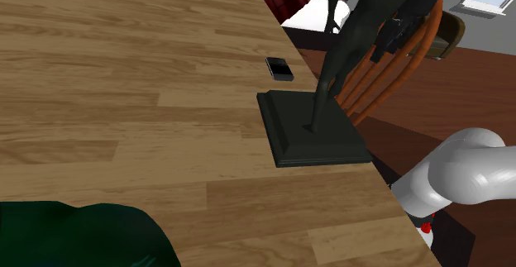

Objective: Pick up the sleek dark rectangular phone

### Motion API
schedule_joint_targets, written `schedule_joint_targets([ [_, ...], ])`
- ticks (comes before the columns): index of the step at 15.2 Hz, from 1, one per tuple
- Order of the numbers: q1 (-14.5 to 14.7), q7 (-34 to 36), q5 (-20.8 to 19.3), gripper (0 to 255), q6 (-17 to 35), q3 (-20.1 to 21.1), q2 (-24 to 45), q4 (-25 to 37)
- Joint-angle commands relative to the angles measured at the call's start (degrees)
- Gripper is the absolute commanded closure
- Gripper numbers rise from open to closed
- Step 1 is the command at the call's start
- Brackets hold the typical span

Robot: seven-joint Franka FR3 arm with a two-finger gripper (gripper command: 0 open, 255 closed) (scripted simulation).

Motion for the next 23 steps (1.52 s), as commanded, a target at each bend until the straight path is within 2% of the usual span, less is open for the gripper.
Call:
schedule_joint_targets([
  [1, 0.0, 0.0, 0.0, 0, 0.0, 0.0, 0.0, 0.0],
  [7, -0.26, 12.38, 4.83, 0, 5.29, 7.39, 7.33, 2.55],
  [12, -1.02, 22.57, 6.82, 0, 9.56, 13.21, 15.41, 7.04],
  [16, -1.91, 30.87, 6.71, 0, 12.49, 17.59, 22.99, 12.16],
  [21, -2.74, 41.27, 4.18, 0, 14.96, 22.31, 33.37, 20.16],
  [23, -2.64, 41.35, 4.18, 0, 16.49, 22.33, 33.4, 18.64],
])
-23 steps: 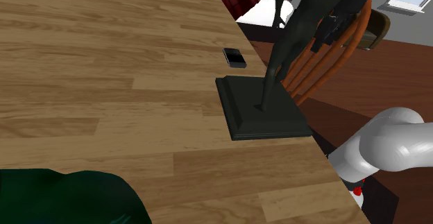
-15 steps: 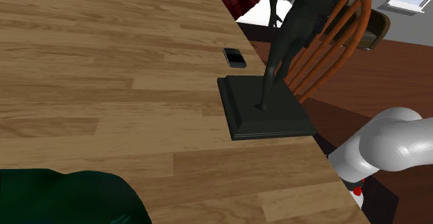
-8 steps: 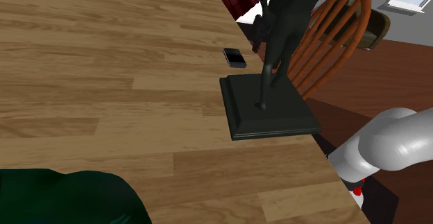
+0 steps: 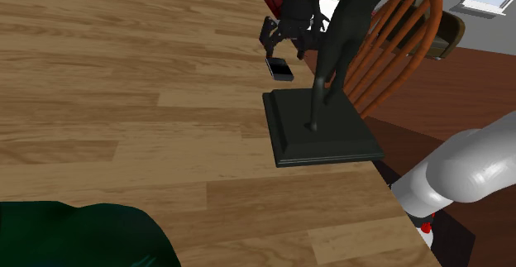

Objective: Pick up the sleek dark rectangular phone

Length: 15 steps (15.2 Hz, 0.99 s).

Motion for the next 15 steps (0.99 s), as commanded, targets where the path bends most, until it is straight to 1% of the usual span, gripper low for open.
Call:
schedule_joint_targets([
  [1, 0.04, 0.7, -0.17, 0, 1.52, 0.31, 0.61, -0.9],
  [5, 0.12, 0.9, -0.22, 0, 4.59, 0.49, 0.87, -3.73],
  [7, 0.13, 0.94, -0.24, 0, 5.03, 0.52, 0.92, -4.13],
  [8, 0.13, 0.95, -0.24, 255, 4.93, 0.53, 0.96, -4.01],
  [15, 0.14, 0.99, -0.25, 255, 4.94, 0.55, 0.98, -3.99],
])
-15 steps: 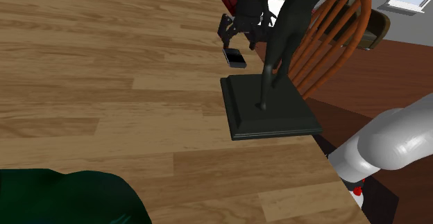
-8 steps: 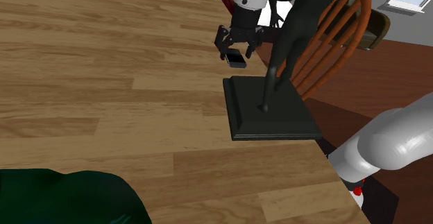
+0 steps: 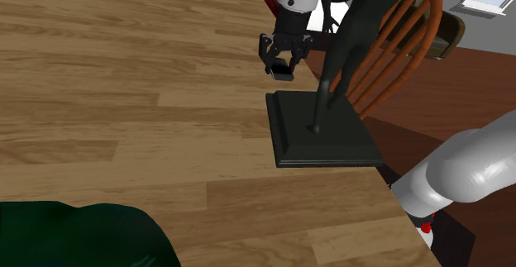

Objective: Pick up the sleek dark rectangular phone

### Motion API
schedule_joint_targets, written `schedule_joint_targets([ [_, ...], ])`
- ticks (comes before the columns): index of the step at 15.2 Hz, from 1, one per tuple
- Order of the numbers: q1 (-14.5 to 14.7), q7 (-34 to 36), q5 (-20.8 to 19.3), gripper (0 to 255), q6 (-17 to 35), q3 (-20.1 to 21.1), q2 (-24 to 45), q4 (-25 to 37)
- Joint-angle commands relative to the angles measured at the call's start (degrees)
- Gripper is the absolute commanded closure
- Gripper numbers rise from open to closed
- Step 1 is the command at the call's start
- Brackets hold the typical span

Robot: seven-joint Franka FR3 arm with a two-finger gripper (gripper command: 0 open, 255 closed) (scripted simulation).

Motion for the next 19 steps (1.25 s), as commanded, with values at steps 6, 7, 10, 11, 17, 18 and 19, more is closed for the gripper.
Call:
schedule_joint_targets([
  [6, -0.07, -0.29, 0.09, 255, -2.96, -0.21, -0.3, 2.62],
  [7, -0.09, -0.33, 0.09, 255, -3.73, -0.25, -0.34, 3.35],
  [10, -0.15, -0.43, 0.07, 255, -6.03, -0.36, -0.37, 5.62],
  [11, -0.17, -0.45, 0.06, 255, -6.8, -0.39, -0.36, 6.4],
  [17, -0.3, -0.52, -0.15, 255, -11.44, -0.51, 0.02, 11.4],
  [18, -0.31, -0.52, -0.16, 255, -11.56, -0.51, 0.03, 11.52],
  [19, -0.31, -0.51, -0.16, 255, -11.56, -0.51, 0.04, 11.53],
])
